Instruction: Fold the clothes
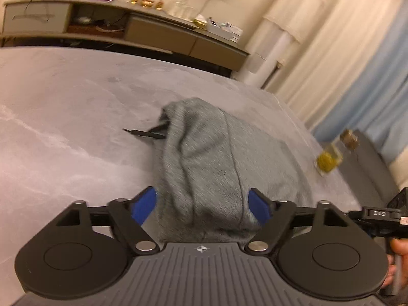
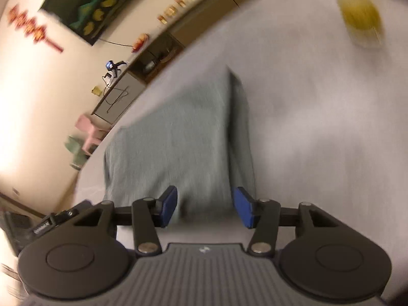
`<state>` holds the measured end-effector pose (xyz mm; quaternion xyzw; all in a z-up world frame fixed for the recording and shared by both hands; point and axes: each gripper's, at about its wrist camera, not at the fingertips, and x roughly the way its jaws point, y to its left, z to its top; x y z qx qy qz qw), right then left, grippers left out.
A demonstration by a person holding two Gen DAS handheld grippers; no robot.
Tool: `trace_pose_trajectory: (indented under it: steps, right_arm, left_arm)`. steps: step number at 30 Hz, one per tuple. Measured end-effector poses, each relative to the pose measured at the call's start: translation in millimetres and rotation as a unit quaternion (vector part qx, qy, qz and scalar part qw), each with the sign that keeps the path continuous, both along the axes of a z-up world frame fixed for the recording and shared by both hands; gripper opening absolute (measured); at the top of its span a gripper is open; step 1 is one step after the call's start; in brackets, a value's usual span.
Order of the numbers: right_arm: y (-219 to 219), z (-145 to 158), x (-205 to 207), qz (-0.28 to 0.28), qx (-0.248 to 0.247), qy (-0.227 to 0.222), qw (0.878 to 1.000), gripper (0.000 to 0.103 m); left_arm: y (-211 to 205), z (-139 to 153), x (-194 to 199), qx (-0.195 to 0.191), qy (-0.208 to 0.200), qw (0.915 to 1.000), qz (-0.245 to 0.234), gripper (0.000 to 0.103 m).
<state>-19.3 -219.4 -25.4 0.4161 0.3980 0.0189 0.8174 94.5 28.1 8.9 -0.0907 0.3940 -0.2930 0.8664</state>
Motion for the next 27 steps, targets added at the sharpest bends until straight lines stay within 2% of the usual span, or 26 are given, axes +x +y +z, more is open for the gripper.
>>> trace_pose_trajectory:
  steps: [3,4,6,8,10,11,12,14,15,17,20,23,25,27]
  right_arm:
    - [-4.9,-19.8,-3.2,-0.013,0.075,0.01,0.997,0.051]
    - [-6.2,-20.5,1.8,-0.015,0.082,0.008,0.996,0.051]
    - [-7.2,-21.7,13.7,-0.018,0.093,0.006,0.995,0.05]
    - [-6.0,-27.0,25.0,-0.022,0.098,0.016,0.995,0.051]
    - [-8.0,-36.5,34.1,-0.037,0.103,0.035,0.993,0.051]
    - [-8.2,-38.2,36.9,-0.042,0.104,0.036,0.993,0.051]
    - [-8.2,-36.8,38.7,-0.041,0.099,0.033,0.994,0.043]
    - [-6.7,-29.2,35.7,-0.032,0.066,0.012,0.997,0.014]
    - [-6.4,-23.9,33.2,-0.036,0.05,0.0,0.998,0.009]
    - [-5.7,-13.5,28.4,-0.044,0.018,-0.022,0.999,0.007]
    - [-5.7,-11.4,28.0,-0.052,-0.01,-0.024,0.998,0.006]
    - [-6.7,-20.2,28.5,-0.054,-0.015,0.0,0.998,0.007]
    - [-8.6,-28.9,28.3,-0.059,-0.01,0.024,0.998,0.011]
    - [-15.7,-23.3,21.3,-0.084,-0.031,0.025,0.996,0.013]
  left_arm:
    - [-20.8,-9.5,-3.5,0.032,-0.018,0.9992,-0.013,0.079]
    - [-25.7,-11.6,-3.3,0.036,-0.023,0.9989,-0.018,0.075]
    - [-28.0,-13.9,-3.9,0.035,-0.024,0.9989,-0.02,0.055]
    - [-30.0,-16.1,-4.5,0.033,-0.024,0.9989,-0.022,0.027]
    - [-26.5,-15.2,-3.1,0.022,-0.023,0.9992,-0.026,0.017]
    - [-25.4,-14.9,-2.5,0.015,-0.025,0.9992,-0.028,0.015]
    - [-24.8,-14.5,-2.3,0.014,-0.032,0.9989,-0.032,0.014]
    - [-21.7,-12.2,-3.9,0.01,-0.039,0.9984,-0.041,0.012]
    - [-21.0,-11.8,-3.9,0.009,-0.041,0.9981,-0.046,0.012]
    - [-19.9,-12.9,-3.1,0.008,-0.042,0.9976,-0.055,0.01]
    - [-20.7,-27.5,-2.4,0.025,-0.03,0.9974,-0.06,0.007]
    - [-21.8,-43.7,-5.8,0.044,-0.022,0.997,-0.06,0.008]
    - [-19.9,-43.4,-5.5,0.036,-0.017,0.998,-0.049,0.008]
    - [-16.4,-36.6,-6.6,0.037,-0.017,0.9982,-0.044,0.012]
